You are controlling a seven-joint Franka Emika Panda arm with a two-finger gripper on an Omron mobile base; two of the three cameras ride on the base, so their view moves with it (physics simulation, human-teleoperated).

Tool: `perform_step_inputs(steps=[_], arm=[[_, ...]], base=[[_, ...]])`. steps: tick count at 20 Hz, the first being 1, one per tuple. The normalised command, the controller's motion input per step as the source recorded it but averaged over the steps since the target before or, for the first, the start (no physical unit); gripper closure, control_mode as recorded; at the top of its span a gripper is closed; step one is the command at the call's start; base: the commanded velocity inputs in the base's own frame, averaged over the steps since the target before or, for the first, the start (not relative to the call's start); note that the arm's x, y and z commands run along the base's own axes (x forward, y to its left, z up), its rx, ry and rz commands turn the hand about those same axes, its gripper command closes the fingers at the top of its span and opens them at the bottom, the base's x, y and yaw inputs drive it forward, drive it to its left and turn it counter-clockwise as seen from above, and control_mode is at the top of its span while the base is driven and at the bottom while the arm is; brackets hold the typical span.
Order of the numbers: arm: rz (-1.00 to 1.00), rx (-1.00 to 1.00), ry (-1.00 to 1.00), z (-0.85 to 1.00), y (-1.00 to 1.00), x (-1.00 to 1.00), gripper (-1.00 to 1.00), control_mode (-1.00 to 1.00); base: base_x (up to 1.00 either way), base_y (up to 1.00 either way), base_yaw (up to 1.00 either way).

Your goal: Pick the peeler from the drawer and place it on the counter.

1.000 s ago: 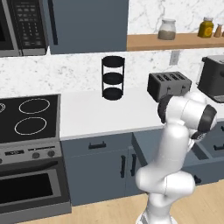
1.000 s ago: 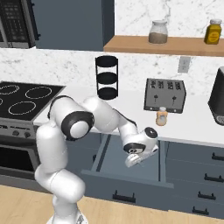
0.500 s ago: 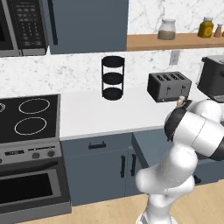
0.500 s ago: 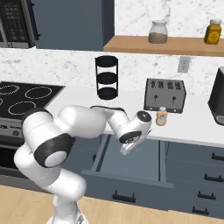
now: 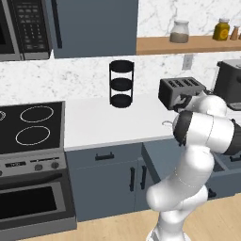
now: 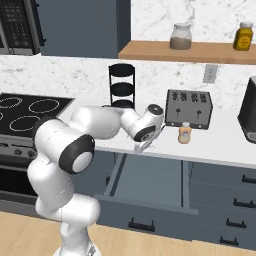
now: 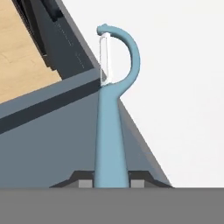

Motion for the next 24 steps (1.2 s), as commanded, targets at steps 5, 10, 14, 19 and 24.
perform_step_inputs(steps=[5, 10, 14, 19, 24], arm=[[0.02, 0.00, 0.00, -0.31, 0.21, 1.00, 1.00, -1.00], [0.05, 0.00, 0.00, -0.36, 0.03, 0.96, 1.00, -1.00], [0.07, 0.00, 0.00, -0.48, 0.00, 0.87, 1.00, -1.00], [0.07, 0.00, 0.00, -0.22, 0.00, 0.32, -1.00, -1.00], [0.04, 0.00, -0.15, 0.33, 0.05, -0.38, -1.00, -1.00]], base=[[0.00, 0.00, 0.00], [0.00, 0.00, 0.00], [0.00, 0.00, 0.00], [0.00, 0.00, 0.00], [0.00, 0.00, 0.00]])
